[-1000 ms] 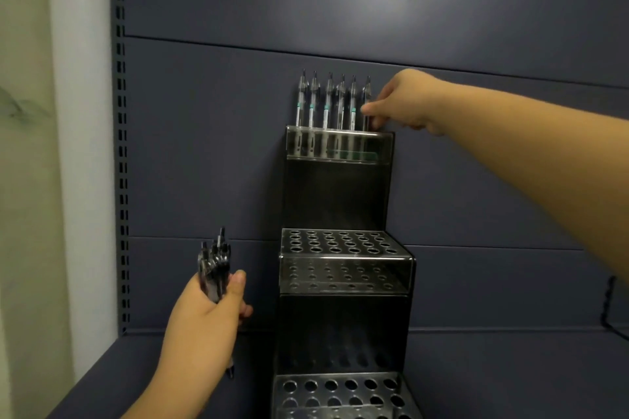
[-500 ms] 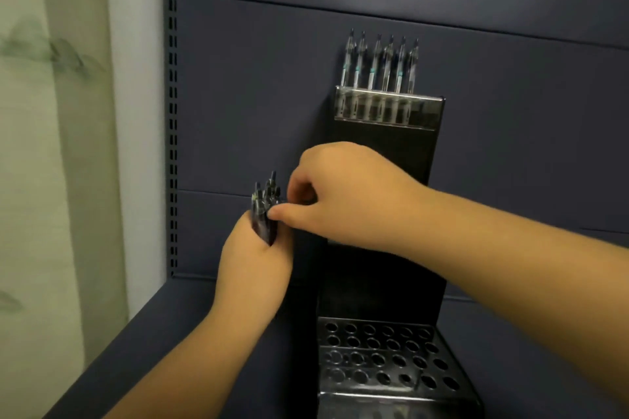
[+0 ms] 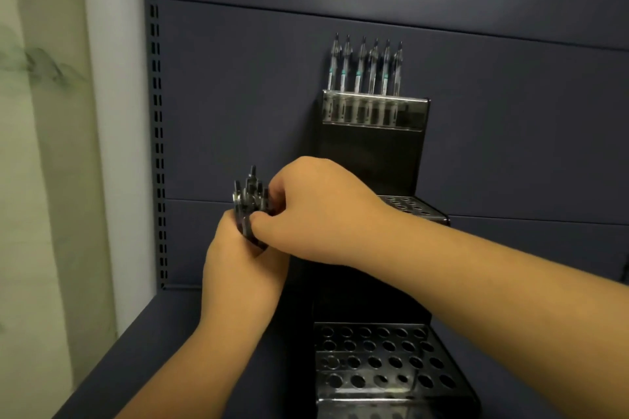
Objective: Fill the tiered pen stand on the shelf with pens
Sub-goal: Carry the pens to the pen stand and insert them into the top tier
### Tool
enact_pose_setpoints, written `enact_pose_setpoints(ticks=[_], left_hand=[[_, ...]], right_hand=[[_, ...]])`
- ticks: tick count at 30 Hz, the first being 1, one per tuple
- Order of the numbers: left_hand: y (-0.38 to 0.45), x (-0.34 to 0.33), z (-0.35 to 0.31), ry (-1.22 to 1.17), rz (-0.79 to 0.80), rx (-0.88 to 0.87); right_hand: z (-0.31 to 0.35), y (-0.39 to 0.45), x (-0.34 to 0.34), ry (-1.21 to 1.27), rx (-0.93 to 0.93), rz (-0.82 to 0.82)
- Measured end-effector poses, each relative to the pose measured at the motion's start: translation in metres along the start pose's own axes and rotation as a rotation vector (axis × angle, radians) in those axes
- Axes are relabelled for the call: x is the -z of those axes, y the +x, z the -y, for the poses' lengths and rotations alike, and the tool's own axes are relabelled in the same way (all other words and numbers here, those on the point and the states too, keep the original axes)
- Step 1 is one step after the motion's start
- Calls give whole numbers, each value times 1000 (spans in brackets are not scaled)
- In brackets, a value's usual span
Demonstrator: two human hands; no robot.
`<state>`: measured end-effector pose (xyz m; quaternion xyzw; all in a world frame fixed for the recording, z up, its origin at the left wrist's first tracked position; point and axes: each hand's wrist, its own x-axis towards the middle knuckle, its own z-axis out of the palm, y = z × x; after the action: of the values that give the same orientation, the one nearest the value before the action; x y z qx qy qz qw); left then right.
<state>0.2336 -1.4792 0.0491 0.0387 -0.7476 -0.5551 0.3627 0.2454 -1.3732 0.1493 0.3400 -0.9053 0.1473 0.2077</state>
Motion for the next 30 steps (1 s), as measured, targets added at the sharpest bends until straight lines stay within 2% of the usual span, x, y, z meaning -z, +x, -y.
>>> enact_pose_setpoints(ticks=[3,6,9,12,16,20,30], left_hand=[[6,-2,-3,11,8,94],[-6,3,-12,-57,-17,27],[-13,2,-10,-58,-20,19],[-11,-2,-5,-58,-15,55],[-10,-5,-1,-57,-10,91],[-12,-6,-2,11,13,92],[-11,-6,-3,-11,38,160]], right_hand=[[-3,1,4,32,-7,6],[-8,6,18,186,-61,-53],[-15,24,53,389,-114,-265],[-28,42,104,563,-90,-500],[-58,67,146,293,-21,-687],[-80,95,152,104,-95,-626],[-89,132,151,113,-204,-381]])
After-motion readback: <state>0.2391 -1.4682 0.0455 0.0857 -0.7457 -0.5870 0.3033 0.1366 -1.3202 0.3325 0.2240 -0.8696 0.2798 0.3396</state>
